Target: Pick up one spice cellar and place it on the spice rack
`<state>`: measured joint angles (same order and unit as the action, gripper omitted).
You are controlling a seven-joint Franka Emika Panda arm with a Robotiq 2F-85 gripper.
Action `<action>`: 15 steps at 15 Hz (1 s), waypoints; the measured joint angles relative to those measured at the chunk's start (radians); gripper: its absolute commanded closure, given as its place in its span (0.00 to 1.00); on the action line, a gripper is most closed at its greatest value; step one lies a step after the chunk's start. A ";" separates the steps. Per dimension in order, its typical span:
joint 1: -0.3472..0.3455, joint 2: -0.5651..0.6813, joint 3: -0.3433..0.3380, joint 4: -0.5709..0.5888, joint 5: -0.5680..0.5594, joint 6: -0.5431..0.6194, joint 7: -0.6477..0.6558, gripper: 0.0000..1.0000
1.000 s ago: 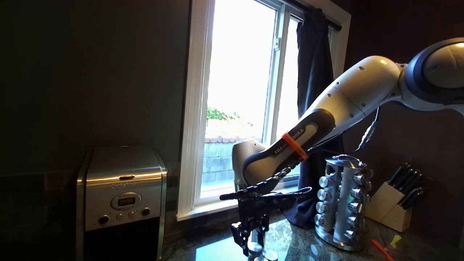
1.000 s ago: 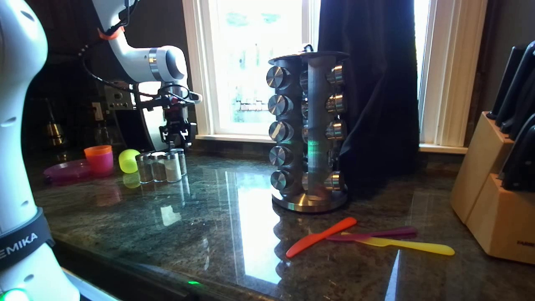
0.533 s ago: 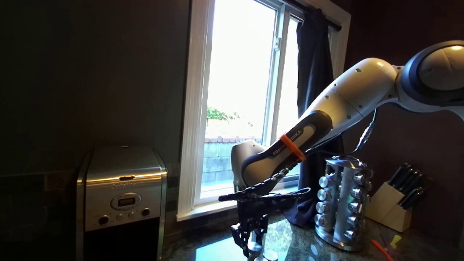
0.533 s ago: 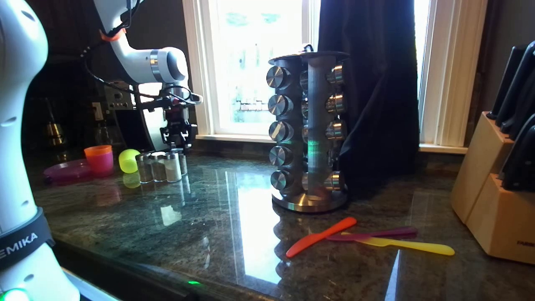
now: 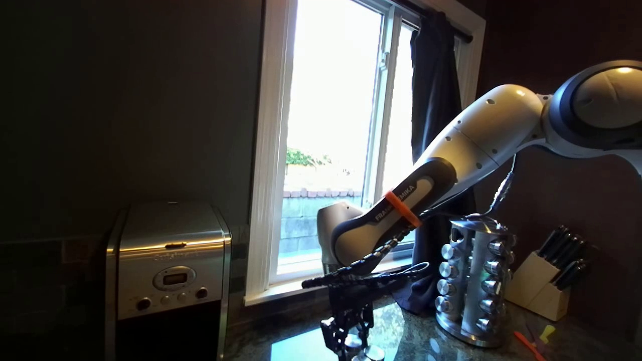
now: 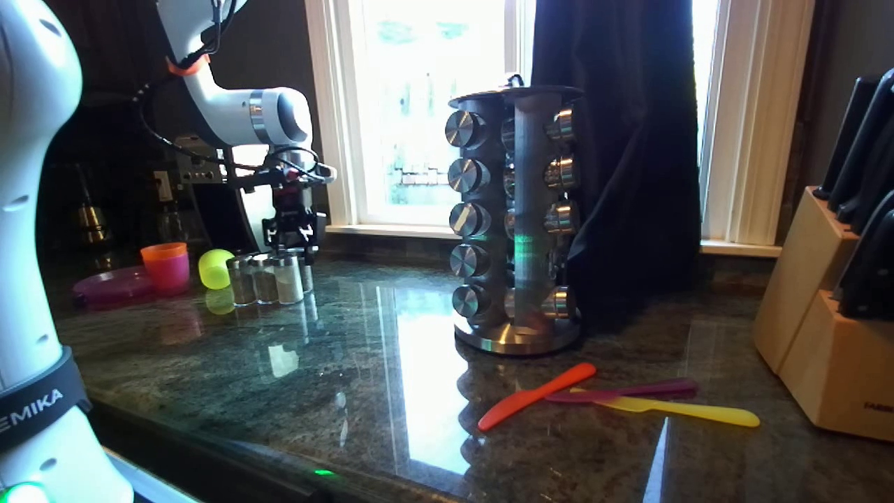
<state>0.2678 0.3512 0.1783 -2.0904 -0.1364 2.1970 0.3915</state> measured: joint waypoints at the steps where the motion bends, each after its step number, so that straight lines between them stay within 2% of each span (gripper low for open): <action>1: 0.001 -0.002 -0.002 0.003 -0.001 -0.015 0.000 0.69; 2: 0.001 -0.007 -0.005 0.009 -0.002 -0.040 0.001 0.76; 7: 0.000 -0.131 -0.030 0.021 -0.013 -0.244 0.074 0.76; 12: 0.002 -0.343 -0.019 0.019 -0.070 -0.569 0.278 0.76; 15: -0.004 -0.416 -0.002 0.015 -0.110 -0.724 0.396 0.76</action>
<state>0.2637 -0.0644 0.1766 -2.0757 -0.2460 1.4730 0.7871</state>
